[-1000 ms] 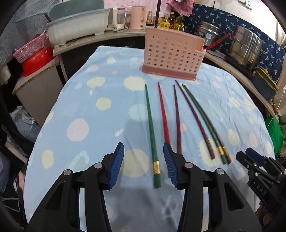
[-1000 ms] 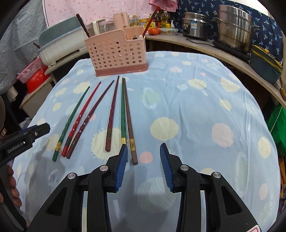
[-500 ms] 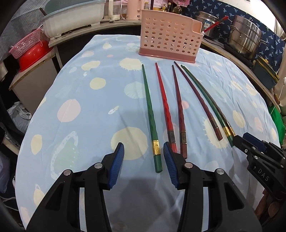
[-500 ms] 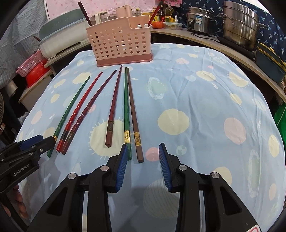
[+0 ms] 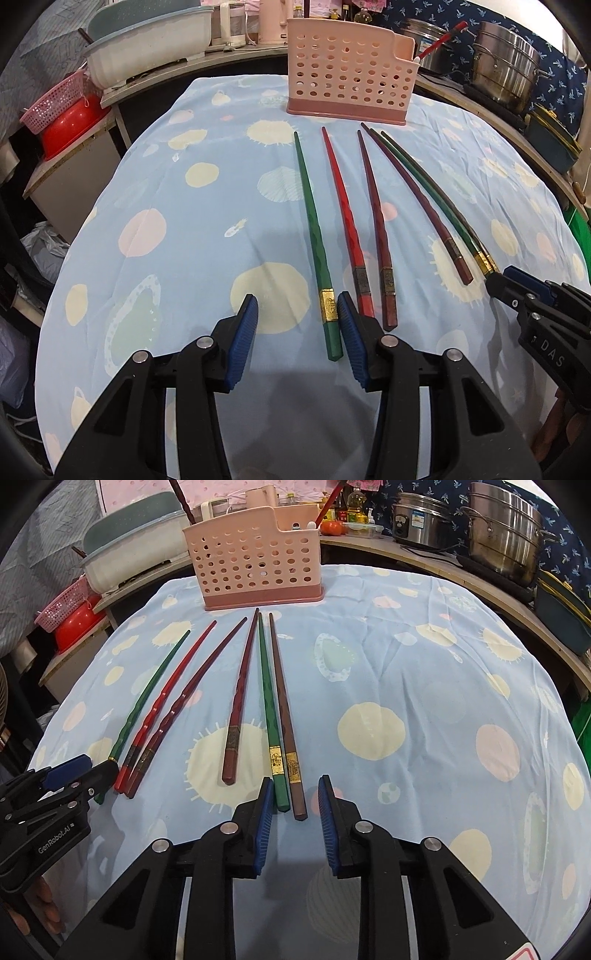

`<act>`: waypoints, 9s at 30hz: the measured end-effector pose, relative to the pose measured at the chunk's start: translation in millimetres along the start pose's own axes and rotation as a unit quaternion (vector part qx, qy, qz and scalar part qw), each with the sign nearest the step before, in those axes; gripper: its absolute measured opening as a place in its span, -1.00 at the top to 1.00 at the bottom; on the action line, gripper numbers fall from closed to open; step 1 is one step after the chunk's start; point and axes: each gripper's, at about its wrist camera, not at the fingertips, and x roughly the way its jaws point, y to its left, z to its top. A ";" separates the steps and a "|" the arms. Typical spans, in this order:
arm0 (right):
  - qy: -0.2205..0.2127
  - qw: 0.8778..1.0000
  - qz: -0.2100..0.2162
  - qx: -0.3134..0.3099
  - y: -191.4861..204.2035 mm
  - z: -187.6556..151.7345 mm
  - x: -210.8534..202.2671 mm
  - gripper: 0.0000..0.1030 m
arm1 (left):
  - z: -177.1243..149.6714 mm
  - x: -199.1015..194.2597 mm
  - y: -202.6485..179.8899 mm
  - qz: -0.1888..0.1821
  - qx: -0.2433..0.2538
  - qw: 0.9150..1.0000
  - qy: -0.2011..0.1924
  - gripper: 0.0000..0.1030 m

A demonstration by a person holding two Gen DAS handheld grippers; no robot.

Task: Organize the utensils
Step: 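Move both grippers back down to the remaining chopsticks, then close left gripper on a green chopstick while right gripper grasps a brown chopstick, then carry both chopsticks up and insert them into the pink holder, then open both grippers to release the chopsticks into the holder, then move both grippers back to the remaining chopsticks, then close left gripper on a red chopstick while right gripper grasps a green chopstick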

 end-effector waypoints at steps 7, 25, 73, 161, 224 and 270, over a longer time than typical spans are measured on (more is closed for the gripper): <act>-0.001 1.000 0.002 -0.001 -0.5 0.3 -0.6 0.70 | -1.9 -1.9 -2.6 -0.008 0.008 1.000 -0.007 0.52; -0.010 1.000 0.004 0.019 -13.4 5.0 -6.2 0.69 | -3.4 -2.9 -1.1 -0.017 0.000 1.000 -0.006 0.53; -0.060 0.997 0.028 0.033 -22.4 14.0 -63.1 0.86 | 3.8 -54.4 9.0 -0.062 -0.026 0.997 -0.028 0.87; -0.241 0.970 0.015 0.010 -9.7 294.6 -68.9 0.22 | 321.1 -73.6 -8.9 -0.021 -0.006 0.971 -0.237 0.19; -0.001 1.000 0.014 0.006 3.0 4.5 -0.4 0.43 | 11.7 4.3 -15.6 -0.030 0.003 0.999 0.009 0.21; -0.094 0.994 0.051 0.014 5.8 40.8 -83.2 0.86 | 51.3 -76.1 3.9 -0.067 -0.032 0.994 -0.076 0.87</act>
